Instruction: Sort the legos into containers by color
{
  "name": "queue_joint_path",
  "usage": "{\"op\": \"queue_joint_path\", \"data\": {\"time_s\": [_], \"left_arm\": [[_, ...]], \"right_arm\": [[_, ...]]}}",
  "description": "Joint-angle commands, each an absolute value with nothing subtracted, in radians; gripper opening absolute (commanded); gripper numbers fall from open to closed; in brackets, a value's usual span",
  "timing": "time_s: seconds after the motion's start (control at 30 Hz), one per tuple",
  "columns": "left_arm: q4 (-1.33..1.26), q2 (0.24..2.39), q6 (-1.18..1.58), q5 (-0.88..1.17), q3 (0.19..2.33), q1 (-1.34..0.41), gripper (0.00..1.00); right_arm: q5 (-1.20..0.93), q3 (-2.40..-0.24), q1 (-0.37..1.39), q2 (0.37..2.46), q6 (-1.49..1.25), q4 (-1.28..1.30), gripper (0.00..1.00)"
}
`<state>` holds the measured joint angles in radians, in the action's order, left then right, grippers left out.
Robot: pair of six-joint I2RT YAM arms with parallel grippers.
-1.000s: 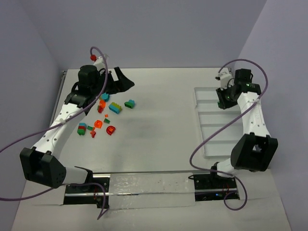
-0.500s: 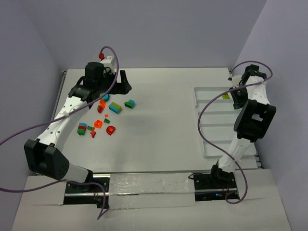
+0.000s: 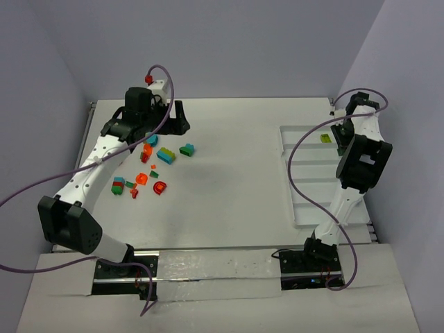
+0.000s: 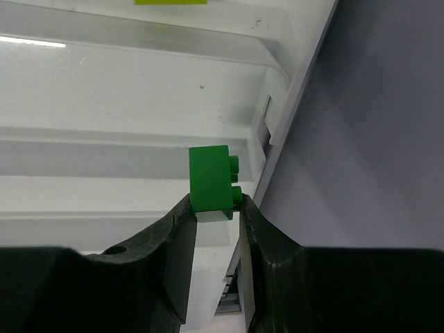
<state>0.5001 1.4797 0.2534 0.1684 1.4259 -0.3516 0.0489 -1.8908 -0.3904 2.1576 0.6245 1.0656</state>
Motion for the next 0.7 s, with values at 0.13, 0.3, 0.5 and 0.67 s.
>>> {"op": "queue_joint_path", "data": {"time_s": [0.13, 0.3, 0.5, 0.67], "left_arm": [[0.517, 1.494, 0.241, 0.186, 1.479, -0.350, 0.99], [0.523, 1.502, 0.233, 0.153, 1.489, -0.350, 0.99], [0.498, 1.483, 0.255, 0.141, 1.452, -0.348, 0.99], [0.486, 1.477, 0.256, 0.129, 1.443, -0.348, 0.99]], "right_arm": [[0.080, -1.937, -0.380, 2.193, 0.589, 1.045, 0.28], [0.074, -1.932, -0.364, 2.206, 0.577, 1.028, 0.38], [0.090, -1.917, -0.353, 2.207, 0.573, 1.016, 0.52], [0.097, -1.928, -0.350, 2.201, 0.571, 1.020, 0.62]]}}
